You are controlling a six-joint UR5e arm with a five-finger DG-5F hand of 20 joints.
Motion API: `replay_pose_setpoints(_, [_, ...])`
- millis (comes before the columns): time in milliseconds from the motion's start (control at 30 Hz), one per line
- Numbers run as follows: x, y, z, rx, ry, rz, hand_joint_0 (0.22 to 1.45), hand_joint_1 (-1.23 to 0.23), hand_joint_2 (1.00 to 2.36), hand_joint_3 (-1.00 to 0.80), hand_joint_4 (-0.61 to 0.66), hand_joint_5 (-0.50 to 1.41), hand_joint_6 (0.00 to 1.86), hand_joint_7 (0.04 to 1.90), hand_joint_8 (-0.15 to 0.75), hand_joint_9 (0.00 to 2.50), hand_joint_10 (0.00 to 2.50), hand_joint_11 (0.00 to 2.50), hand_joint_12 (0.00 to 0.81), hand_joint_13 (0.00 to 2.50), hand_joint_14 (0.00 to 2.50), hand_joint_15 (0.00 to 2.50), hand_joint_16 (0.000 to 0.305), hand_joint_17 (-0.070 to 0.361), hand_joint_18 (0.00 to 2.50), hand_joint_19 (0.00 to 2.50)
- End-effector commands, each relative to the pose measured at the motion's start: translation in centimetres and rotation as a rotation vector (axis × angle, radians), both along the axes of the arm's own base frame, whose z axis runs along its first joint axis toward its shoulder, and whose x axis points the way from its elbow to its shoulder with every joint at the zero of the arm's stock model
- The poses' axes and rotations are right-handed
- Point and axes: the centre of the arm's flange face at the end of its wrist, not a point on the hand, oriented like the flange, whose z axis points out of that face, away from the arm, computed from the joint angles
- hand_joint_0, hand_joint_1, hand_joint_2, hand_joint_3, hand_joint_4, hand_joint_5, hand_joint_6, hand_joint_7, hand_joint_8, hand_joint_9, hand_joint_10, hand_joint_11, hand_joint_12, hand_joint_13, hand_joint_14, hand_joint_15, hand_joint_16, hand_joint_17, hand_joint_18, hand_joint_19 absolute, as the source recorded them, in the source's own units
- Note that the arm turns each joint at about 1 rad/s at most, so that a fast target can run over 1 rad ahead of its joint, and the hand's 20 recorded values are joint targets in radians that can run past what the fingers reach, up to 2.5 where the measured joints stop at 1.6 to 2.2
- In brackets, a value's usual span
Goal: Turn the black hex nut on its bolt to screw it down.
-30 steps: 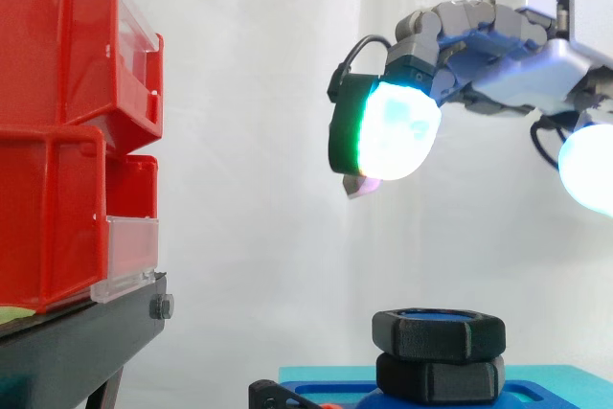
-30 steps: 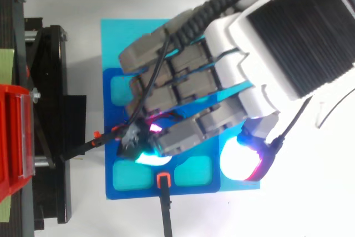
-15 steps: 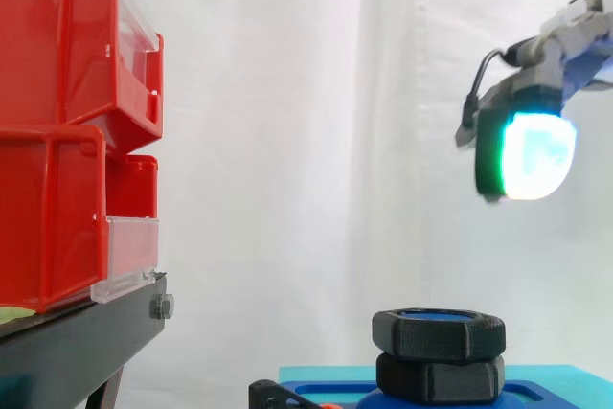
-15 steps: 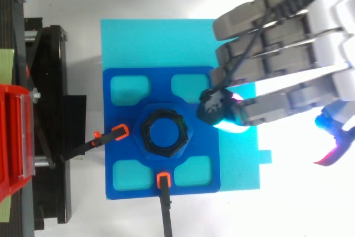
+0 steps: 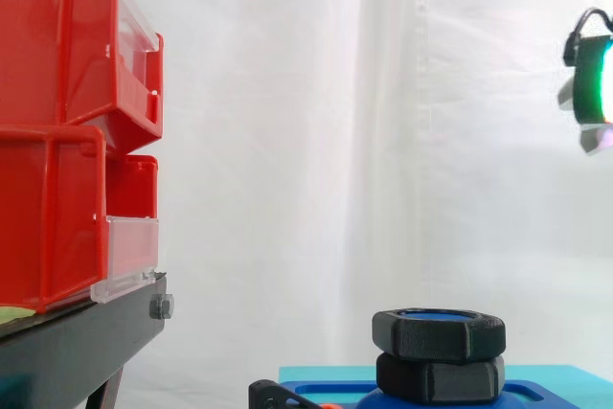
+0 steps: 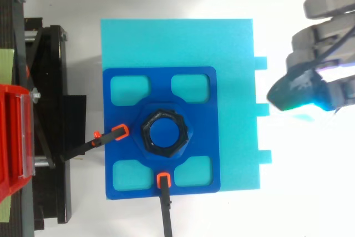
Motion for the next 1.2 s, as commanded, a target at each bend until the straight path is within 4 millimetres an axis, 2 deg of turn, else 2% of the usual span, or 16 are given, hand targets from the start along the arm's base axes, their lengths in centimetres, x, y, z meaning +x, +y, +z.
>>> replay_pose_setpoints(0, [-2.5,0.0,-4.3,0.147,0.086,-0.07,0.44,-0.55,1.0,-0.5,0.14,-0.2,0.5,0.9,0.228,0.63,0.01,0.31,0.285,0.7,0.01,0.37,0.045,0.1,0.54,0.41])
replay_pose_setpoints(300, [-1.9,-0.2,-4.8,0.525,0.167,-0.14,0.45,-0.55,1.0,-0.5,0.14,-0.2,0.5,0.9,0.23,0.62,0.01,0.32,0.286,0.7,0.01,0.36,0.044,0.1,0.54,0.4])
replay_pose_setpoints(533, [-1.9,-0.5,-5.1,0.696,0.203,-0.207,0.45,-0.55,1.0,-0.5,0.12,-0.21,0.5,0.9,0.227,0.62,0.01,0.31,0.286,0.7,0.01,0.35,0.044,0.099,0.54,0.39])
replay_pose_setpoints(1167, [-2.2,-0.3,-5.4,0.722,0.244,-0.214,0.48,-0.52,1.0,-0.5,0.12,-0.21,0.5,0.89,0.221,0.65,0.01,0.32,0.287,0.72,0.01,0.36,0.044,0.1,0.53,0.38])
